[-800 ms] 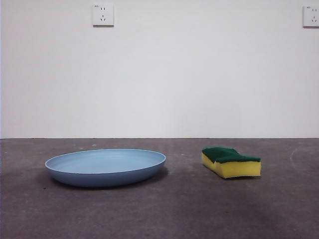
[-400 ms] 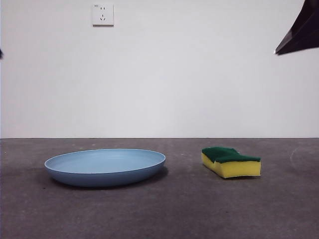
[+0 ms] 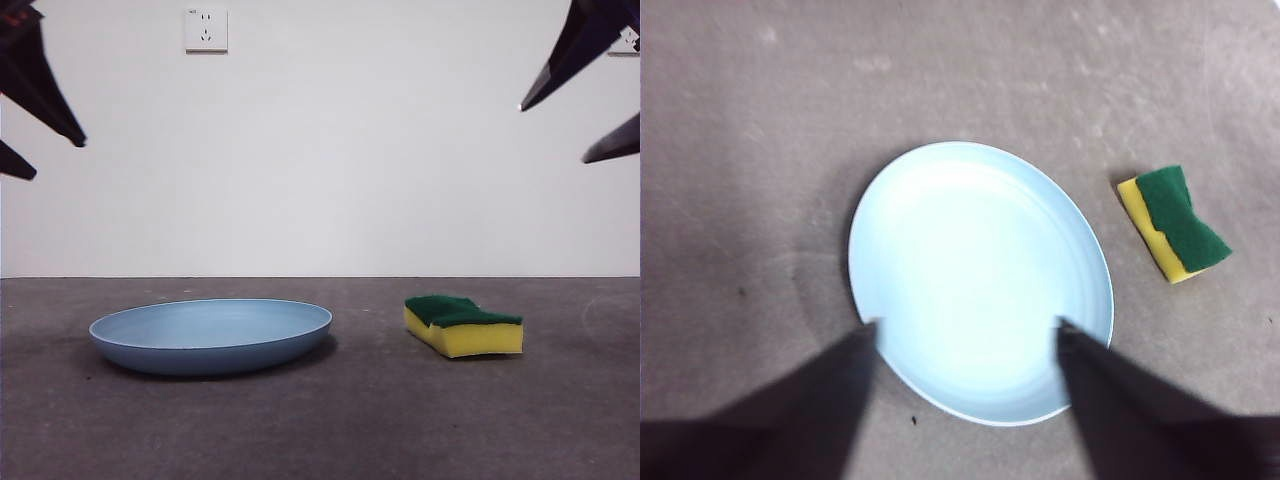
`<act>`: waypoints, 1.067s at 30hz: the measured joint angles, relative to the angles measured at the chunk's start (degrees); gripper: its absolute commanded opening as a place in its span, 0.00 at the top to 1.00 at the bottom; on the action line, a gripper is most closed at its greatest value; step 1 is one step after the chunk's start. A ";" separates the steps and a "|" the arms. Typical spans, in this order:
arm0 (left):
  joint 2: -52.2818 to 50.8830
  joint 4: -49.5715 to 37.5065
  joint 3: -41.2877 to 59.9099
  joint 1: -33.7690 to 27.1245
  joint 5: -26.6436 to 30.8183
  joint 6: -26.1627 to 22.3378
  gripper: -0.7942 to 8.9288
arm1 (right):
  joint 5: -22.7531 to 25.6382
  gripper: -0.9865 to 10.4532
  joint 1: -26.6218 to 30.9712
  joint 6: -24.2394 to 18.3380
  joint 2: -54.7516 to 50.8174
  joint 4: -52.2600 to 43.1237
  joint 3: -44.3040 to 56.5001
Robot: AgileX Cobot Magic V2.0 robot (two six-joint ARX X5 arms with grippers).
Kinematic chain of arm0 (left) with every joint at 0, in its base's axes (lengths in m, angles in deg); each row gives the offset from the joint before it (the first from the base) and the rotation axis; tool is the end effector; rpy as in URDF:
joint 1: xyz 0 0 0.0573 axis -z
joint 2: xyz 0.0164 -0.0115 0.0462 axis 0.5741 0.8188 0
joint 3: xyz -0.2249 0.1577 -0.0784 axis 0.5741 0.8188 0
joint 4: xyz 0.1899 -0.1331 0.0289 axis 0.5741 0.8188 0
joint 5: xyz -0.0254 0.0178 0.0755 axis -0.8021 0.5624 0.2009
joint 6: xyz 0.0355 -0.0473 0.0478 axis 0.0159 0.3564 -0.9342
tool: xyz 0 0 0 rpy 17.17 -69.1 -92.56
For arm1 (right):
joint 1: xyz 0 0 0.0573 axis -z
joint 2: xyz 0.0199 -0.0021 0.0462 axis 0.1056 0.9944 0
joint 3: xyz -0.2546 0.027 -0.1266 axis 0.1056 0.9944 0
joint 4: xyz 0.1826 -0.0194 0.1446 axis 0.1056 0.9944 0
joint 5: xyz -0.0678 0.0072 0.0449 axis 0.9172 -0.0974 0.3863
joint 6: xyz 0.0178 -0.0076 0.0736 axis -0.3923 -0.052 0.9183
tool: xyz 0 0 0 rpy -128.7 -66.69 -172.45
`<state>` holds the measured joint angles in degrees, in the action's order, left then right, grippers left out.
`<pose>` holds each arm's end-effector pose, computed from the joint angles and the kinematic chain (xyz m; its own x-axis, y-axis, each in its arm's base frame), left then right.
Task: Pick up the plate,pick up the cloth,clean the plate with the cloth
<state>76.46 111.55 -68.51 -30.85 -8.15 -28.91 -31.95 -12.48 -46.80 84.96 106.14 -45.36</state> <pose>0.2032 -0.0413 0.2682 0.6459 -0.4816 -0.5924 0.2759 0.8708 -0.4070 0.2033 0.0503 0.2752 0.6950 0.5288 -0.4872 -0.2937 0.8272 0.4790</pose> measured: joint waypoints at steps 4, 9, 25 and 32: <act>4.48 -4.48 -0.74 0.46 0.20 -0.11 0.54 | -0.02 0.47 0.00 -0.11 0.00 0.04 0.00; 14.23 -1.95 -6.73 0.72 0.68 -0.22 0.54 | -0.02 0.47 0.00 -0.15 0.00 1.51 0.00; 35.50 2.29 -17.53 5.92 11.58 -2.05 0.54 | -0.02 0.47 0.00 -1.22 0.00 5.46 0.00; 39.52 2.62 -17.53 6.56 11.61 -2.82 0.54 | -0.02 0.47 0.00 -1.84 0.00 6.34 0.00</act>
<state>115.97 114.17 -86.04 -24.29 3.45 -31.73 -31.98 -12.48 -48.64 84.96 112.48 -45.36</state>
